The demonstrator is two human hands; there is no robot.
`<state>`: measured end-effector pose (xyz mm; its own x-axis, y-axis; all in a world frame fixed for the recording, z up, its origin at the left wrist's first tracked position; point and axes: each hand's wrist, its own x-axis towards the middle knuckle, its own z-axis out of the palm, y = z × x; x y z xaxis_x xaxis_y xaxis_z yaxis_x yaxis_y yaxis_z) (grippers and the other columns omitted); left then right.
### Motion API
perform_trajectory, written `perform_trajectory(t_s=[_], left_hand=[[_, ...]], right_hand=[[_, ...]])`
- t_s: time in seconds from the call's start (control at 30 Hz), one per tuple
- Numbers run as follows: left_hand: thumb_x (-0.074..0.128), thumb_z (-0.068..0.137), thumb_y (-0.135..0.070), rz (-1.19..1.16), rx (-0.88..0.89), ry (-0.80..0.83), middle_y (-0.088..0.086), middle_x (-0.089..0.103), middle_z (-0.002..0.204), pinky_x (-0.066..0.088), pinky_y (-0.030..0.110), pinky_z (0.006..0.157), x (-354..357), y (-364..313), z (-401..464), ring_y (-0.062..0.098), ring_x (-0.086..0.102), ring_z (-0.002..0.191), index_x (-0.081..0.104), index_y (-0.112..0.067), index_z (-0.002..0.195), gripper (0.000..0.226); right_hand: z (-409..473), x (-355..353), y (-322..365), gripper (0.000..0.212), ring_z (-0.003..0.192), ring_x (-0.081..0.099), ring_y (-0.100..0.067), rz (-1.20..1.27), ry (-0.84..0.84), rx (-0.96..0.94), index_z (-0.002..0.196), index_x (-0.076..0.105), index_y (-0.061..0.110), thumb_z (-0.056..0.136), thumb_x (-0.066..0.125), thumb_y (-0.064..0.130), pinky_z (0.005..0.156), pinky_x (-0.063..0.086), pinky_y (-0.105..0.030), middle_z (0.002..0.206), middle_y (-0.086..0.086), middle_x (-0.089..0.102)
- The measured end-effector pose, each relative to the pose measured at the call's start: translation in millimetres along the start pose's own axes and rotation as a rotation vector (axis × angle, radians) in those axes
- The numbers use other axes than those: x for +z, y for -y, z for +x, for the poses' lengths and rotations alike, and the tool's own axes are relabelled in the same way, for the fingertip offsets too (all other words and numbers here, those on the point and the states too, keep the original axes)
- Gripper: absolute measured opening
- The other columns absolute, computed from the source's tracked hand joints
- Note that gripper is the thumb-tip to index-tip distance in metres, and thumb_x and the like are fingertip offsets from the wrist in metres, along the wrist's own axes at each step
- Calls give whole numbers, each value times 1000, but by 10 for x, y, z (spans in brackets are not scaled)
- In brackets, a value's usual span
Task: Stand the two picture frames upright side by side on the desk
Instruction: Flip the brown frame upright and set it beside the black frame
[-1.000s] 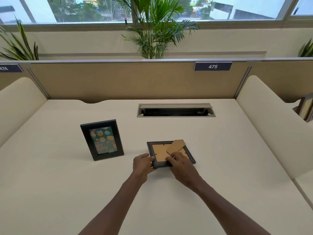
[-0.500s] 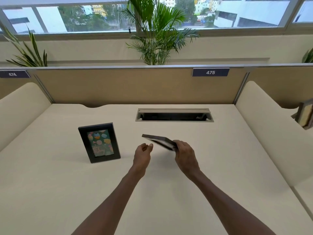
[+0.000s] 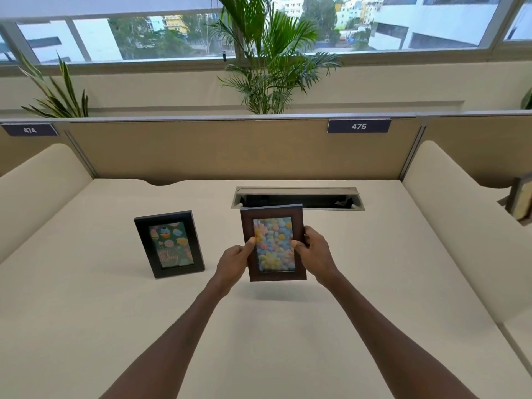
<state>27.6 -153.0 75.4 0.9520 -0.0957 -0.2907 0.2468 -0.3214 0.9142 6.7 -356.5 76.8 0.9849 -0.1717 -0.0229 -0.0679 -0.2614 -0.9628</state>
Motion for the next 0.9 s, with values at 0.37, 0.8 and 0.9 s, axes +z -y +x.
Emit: perform_trajectory(t_s=[0.37, 0.8, 0.9], left_hand=[[40, 97, -53, 65, 42, 70, 10, 69, 124, 55, 41, 94, -82, -78, -12, 28, 67, 110, 60, -10, 126, 56], [51, 86, -57, -266, 18, 93, 1, 70, 123, 55, 41, 98, -197, 72, -17, 20, 70, 109, 55, -19, 132, 60], [51, 93, -50, -234, 7, 77, 3, 69, 124, 57, 36, 92, -283, 82, -1, 20, 68, 111, 54, -18, 132, 51]], right_hand=[[36, 45, 91, 24, 108, 67, -24, 73, 86, 68, 123, 53, 14, 99, 54, 17, 85, 59, -41, 120, -3, 64], [139, 167, 76, 42, 100, 68, -12, 194, 331, 112, 124, 55, 28, 90, 49, 52, 73, 57, -21, 116, 9, 68], [185, 260, 19, 52, 102, 69, -13, 268, 332, 116, 128, 56, 26, 85, 50, 55, 73, 57, -22, 117, 7, 69]])
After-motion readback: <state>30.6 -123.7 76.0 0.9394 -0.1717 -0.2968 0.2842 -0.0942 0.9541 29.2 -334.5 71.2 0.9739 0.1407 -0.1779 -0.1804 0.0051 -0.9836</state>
